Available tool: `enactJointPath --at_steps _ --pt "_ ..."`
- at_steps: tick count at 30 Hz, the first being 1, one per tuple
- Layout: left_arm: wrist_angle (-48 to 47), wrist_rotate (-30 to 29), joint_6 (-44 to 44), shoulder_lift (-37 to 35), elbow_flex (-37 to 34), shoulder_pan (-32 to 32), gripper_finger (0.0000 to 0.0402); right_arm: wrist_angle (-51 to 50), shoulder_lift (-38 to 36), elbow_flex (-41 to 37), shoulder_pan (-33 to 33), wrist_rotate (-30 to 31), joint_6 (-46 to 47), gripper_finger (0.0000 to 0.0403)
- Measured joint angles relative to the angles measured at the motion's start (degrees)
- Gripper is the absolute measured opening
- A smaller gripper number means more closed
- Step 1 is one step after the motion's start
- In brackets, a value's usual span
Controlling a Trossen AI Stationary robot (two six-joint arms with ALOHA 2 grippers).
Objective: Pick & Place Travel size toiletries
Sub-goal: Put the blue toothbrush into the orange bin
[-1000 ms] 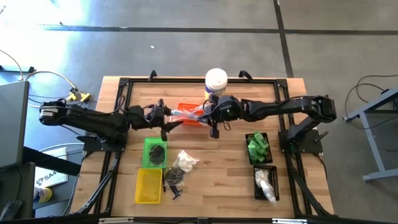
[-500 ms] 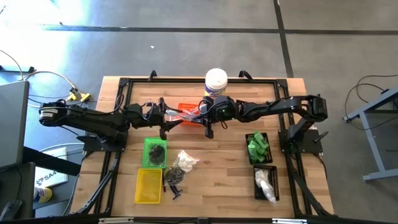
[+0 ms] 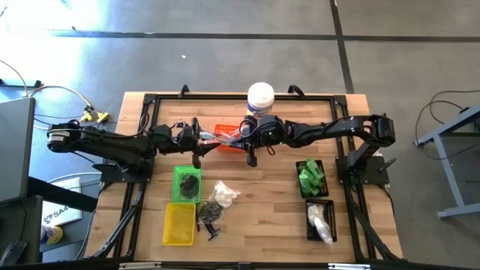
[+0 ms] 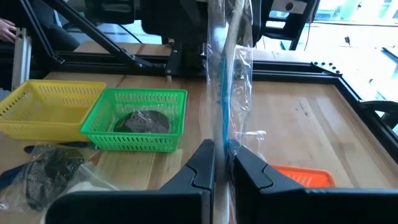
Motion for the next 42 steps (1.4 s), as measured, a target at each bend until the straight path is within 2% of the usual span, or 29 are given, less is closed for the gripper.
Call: enactJointPath --at_steps 5,15,22,27,34,38,42 --pt "3.1 -1.2 0.2 0.0 0.0 0.0 0.0100 0.6 0.0 0.0 0.0 0.2 0.0 0.0015" --pt "3.0 -1.4 0.1 0.0 0.0 0.0 0.0052 1.3 0.0 0.0 0.0 0.1 0.0 0.0015" --pt "2.1 -1.4 -0.9 0.0 0.0 0.0 0.0044 1.1 0.0 0.0 0.1 -0.3 0.5 0.0015" --pt "1.9 -1.1 -1.9 0.0 0.0 0.0 0.0043 1.0 0.0 0.0 0.0 -3.0 1.6 0.0022" --pt "-0.1 -1.2 -1.2 0.0 0.0 0.0 0.0042 0.7 0.0 0.0 0.0 -0.8 -1.1 0.0099" --pt "-0.7 -1.2 -0.5 0.0 0.0 0.0 0.0041 0.6 -0.8 0.0 0.0 -0.4 -3.6 0.0162" --pt "-1.0 -1.2 0.8 0.0 0.0 0.0 0.0030 -1.4 -2.3 0.0 0.0 3.9 -3.7 0.0231"
